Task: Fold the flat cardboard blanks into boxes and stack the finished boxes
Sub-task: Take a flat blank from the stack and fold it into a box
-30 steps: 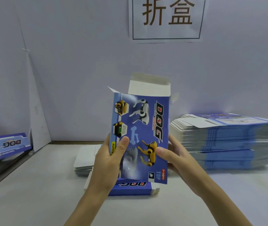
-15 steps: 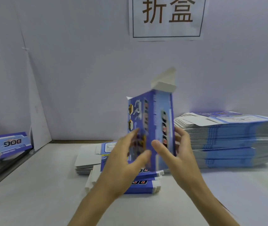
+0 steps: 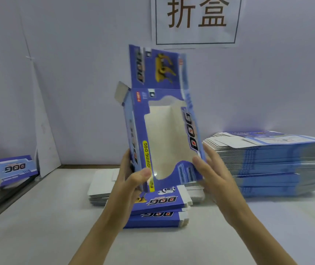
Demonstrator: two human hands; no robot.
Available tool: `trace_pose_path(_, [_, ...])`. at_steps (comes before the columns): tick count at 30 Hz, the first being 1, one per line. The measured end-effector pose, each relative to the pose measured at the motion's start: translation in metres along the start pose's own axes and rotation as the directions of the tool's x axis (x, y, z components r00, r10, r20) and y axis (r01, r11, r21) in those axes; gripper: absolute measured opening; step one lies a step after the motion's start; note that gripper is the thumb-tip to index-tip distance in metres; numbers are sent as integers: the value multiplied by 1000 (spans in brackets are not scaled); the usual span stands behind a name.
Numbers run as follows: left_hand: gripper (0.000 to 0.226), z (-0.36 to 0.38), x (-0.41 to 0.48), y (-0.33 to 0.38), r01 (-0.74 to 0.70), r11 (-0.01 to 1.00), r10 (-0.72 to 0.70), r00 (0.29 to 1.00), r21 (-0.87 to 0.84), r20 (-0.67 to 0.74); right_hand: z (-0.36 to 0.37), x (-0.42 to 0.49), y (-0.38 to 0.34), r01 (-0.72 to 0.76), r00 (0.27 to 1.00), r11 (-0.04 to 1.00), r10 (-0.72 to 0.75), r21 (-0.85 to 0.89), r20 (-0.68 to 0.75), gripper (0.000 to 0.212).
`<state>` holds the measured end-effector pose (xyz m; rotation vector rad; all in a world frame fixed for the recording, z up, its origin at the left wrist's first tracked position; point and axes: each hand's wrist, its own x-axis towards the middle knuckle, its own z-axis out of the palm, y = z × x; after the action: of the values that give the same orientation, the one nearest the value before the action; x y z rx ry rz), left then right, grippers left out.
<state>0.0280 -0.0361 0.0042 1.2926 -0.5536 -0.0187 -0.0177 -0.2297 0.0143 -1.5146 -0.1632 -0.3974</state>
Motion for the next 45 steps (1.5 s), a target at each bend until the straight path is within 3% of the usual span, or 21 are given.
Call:
trace_pose_path(2, [88, 0, 3, 2, -9, 992, -1, 997, 129, 79, -1, 0, -1, -24, 997, 996, 17, 83, 78, 44])
trace_pose_path(3, [94, 1, 5, 1, -5, 988, -9, 996, 153, 87, 0, 1, 2, -7, 998, 995, 0, 99, 70, 30])
trace_pose_path(5, [99, 2, 10, 0, 27, 990, -34, 998, 136, 47, 4, 1, 5, 33, 999, 991, -33, 127, -5, 21])
trace_pose_path(8, [104, 6, 7, -2, 81, 983, -88, 996, 164, 34, 8, -1, 8, 116, 988, 993, -113, 19, -103, 29])
trace_pose_path(11, [97, 8, -2, -3, 100, 974, -108, 994, 204, 27, 13, -4, 8, 152, 988, 988, -152, -11, -18, 26])
trace_pose_path(14, [66, 8, -3, 0, 72, 975, -76, 997, 211, 12, 13, -2, 7, 160, 987, 987, -159, -28, 21, 39])
trace_pose_path(17, [41, 3, -3, 6, 113, 969, -109, 994, 220, -28, 12, -2, 5, 75, 995, 997, -75, 6, 67, 61])
trace_pose_path(18, [44, -1, -2, 9, 144, 963, -147, 989, 227, -4, 13, -2, 5, 70, 995, 998, -69, -6, 70, 63])
trace_pose_path(22, [97, -28, 0, 24, 257, 904, -325, 932, 342, 158, 15, -3, 4, 75, 997, 996, -73, -50, 32, 60])
trace_pose_path(25, [97, -47, -2, 39, 263, 903, -329, 932, 339, 153, 17, -3, 6, 49, 997, 995, -43, -88, 68, 59])
trace_pose_path(27, [79, -68, -4, 50, 247, 941, -270, 960, 231, 75, 19, -3, 7, 6, 998, 996, -1, -91, 60, 59])
trace_pose_path(30, [57, -112, -8, 66, 113, 992, -123, 960, -54, -251, 20, -3, 8, -30, 999, 997, 33, -73, 39, 49])
trace_pose_path(34, [98, -147, -14, 77, -348, 881, 101, 801, -321, -590, 21, -5, 10, -49, 999, 998, 48, 31, 24, 45])
trace_pose_path(37, [105, -140, -12, 66, -316, 926, 114, 757, -208, -643, 21, -4, 13, -75, 997, 997, 74, 17, 28, 48])
trace_pose_path(40, [132, -119, -2, 47, -178, 983, 169, 822, 38, -544, 20, -3, 17, -123, 991, 992, 124, -23, 43, 42])
trace_pose_path(42, [115, -101, 5, 33, -40, 952, 155, 919, 304, -363, 20, -2, 20, -140, 988, 988, 144, -71, 56, 39])
trace_pose_path(45, [66, -68, 12, -5, 87, 737, -54, 996, 670, -70, 20, -4, 23, -157, 982, 976, 170, -150, 76, 26])
